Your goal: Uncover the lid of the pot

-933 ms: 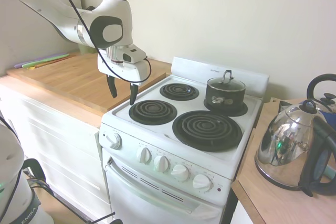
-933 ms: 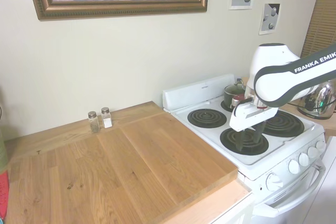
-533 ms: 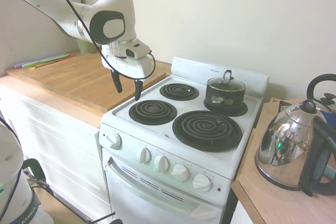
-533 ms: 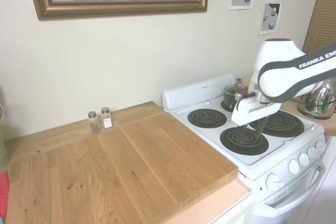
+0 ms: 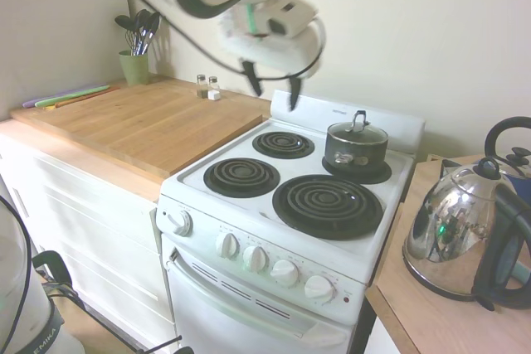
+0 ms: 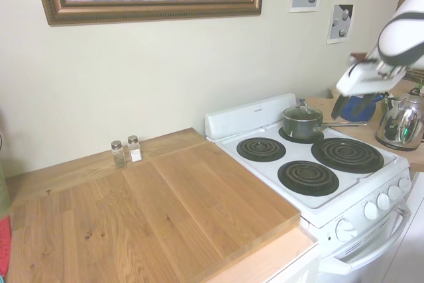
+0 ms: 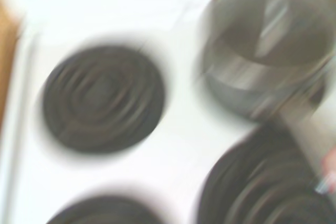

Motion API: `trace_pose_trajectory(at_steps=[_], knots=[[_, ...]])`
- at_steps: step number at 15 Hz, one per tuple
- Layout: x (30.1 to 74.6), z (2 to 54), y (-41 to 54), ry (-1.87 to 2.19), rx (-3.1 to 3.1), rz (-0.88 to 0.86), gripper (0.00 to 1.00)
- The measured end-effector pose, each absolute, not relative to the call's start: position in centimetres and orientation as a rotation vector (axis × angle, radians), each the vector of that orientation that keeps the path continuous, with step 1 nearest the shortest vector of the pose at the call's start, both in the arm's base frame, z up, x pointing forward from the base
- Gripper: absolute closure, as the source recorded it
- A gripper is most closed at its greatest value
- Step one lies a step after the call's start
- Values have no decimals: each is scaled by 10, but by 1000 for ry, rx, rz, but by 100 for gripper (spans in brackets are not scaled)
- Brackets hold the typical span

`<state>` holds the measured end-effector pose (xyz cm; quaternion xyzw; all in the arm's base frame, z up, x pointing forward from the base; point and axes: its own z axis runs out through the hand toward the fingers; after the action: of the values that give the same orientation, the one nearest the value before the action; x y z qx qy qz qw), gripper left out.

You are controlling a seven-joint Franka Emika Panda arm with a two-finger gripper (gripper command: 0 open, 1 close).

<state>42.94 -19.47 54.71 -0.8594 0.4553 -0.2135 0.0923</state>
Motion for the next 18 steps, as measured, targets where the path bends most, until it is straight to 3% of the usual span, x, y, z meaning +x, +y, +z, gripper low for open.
trace_pose_trajectory(at_steps=[3, 8, 9, 13, 18], knots=[[486, 551, -235, 1379, -2566, -679, 0], [594, 486, -268, 1382, -2646, -602, 0], [612, 474, -273, 1381, -2662, -600, 100], [666, 462, -280, 1352, -2699, -625, 100], [674, 463, -278, 1309, -2698, -572, 100]])
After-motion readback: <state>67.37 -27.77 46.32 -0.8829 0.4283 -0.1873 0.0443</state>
